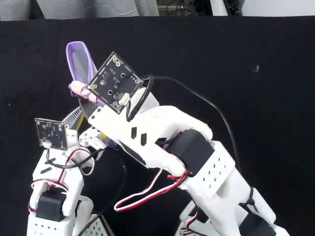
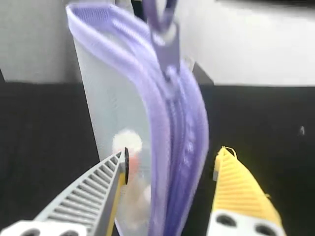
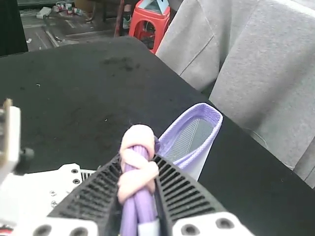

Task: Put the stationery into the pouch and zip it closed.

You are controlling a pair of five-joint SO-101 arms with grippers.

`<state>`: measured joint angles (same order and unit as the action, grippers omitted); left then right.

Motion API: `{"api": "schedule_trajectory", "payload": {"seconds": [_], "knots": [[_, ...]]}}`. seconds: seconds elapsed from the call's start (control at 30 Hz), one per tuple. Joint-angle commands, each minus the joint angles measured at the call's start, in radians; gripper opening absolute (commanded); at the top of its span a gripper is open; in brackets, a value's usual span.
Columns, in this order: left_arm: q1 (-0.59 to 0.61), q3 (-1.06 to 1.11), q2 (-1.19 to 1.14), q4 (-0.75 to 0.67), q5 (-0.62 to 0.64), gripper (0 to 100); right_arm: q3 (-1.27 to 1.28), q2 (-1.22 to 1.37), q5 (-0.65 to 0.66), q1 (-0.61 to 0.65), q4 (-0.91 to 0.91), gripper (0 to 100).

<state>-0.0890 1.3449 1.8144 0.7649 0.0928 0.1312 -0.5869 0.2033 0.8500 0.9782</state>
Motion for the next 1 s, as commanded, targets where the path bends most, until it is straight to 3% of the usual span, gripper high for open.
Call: {"api": "schedule_trajectory", "payload": {"seconds": [0.0, 0.23, 0.57, 0.8, 0.97], "knots": [[0.012, 0.01, -0.032, -0.083, -0.008, 29, -0.07, -0.005, 0.006, 0.015, 0.002, 1.1], [0.012, -0.042, -0.212, -0.155, -0.002, 27, -0.07, -0.005, 0.006, 0.015, 0.002, 1.1], [0.002, -0.099, -0.232, -0.15, -0.002, 2, -0.07, -0.005, 0.006, 0.009, 0.002, 1.1], [0.01, -0.099, -0.232, -0.141, -0.008, 3, -0.074, -0.007, 0.069, -0.066, 0.0, 1.1], [0.001, -0.163, -0.232, -0.026, -0.009, 3, -0.081, -0.007, 0.074, -0.17, -0.008, 1.1]]}}
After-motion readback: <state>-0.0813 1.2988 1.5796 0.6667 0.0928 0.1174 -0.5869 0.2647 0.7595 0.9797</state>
